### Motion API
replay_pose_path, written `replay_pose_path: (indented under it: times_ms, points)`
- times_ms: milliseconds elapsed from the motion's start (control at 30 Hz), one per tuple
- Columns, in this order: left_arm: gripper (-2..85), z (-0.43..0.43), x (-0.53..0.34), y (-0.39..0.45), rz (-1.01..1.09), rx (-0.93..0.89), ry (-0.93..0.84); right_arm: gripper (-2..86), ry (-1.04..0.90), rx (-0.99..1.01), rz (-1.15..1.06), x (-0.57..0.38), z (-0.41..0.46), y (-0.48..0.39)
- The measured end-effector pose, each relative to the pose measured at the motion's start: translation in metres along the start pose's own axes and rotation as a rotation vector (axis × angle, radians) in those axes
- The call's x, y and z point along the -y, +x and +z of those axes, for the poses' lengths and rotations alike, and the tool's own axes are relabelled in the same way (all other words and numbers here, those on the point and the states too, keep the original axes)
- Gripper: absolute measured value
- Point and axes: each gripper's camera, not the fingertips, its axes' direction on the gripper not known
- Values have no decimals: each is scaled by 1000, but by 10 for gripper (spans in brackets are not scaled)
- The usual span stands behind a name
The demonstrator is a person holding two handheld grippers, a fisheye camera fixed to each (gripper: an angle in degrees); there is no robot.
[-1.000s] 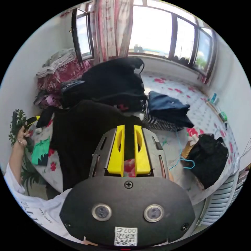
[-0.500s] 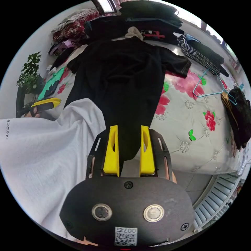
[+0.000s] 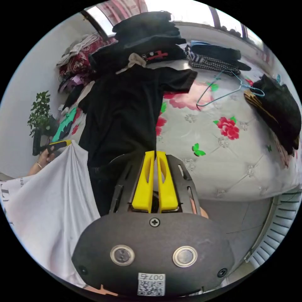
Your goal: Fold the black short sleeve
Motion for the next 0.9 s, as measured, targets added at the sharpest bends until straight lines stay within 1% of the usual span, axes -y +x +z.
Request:
replay_pose_path:
  times_ms: [67,167,233,333,400,433,500,567,600,633,667,800,900]
  points:
    - [-8,-18,-18,-13,-66,-58,48,7,36,27,44,-14,-7,17]
    - [-5,-47,-59,-35,-231,61,155,34,22,45,-7,-27,1,13]
    - [2,-58,-79,-39,-286,71,202,57,0,87,-15,-32,12,8]
    - [30,-52,-86,-7,-209,35,213,83,9,142,-16,-37,24,-4]
    - [50,-25,-73,45,-68,36,165,93,6,111,-33,-38,34,-14]
    - [57,-15,-69,58,-37,28,148,98,-14,82,-46,-37,43,-19]
    - [81,33,-52,106,47,1,51,103,-53,68,-55,-36,57,-22]
    - [84,70,-42,129,70,43,-33,107,-71,78,-33,-34,65,-16]
    - [56,92,-35,137,63,92,-90,108,-64,81,-25,-34,65,-13]
    - [42,97,-34,139,50,123,-96,109,-53,87,-3,-33,66,-7]
    - [23,94,-32,142,33,213,-47,110,-51,95,21,-33,68,1]
    - [-6,96,-22,136,109,146,-115,111,-75,160,114,-31,89,27]
    - [-9,85,-26,120,78,78,-100,107,-120,248,183,-26,115,43]
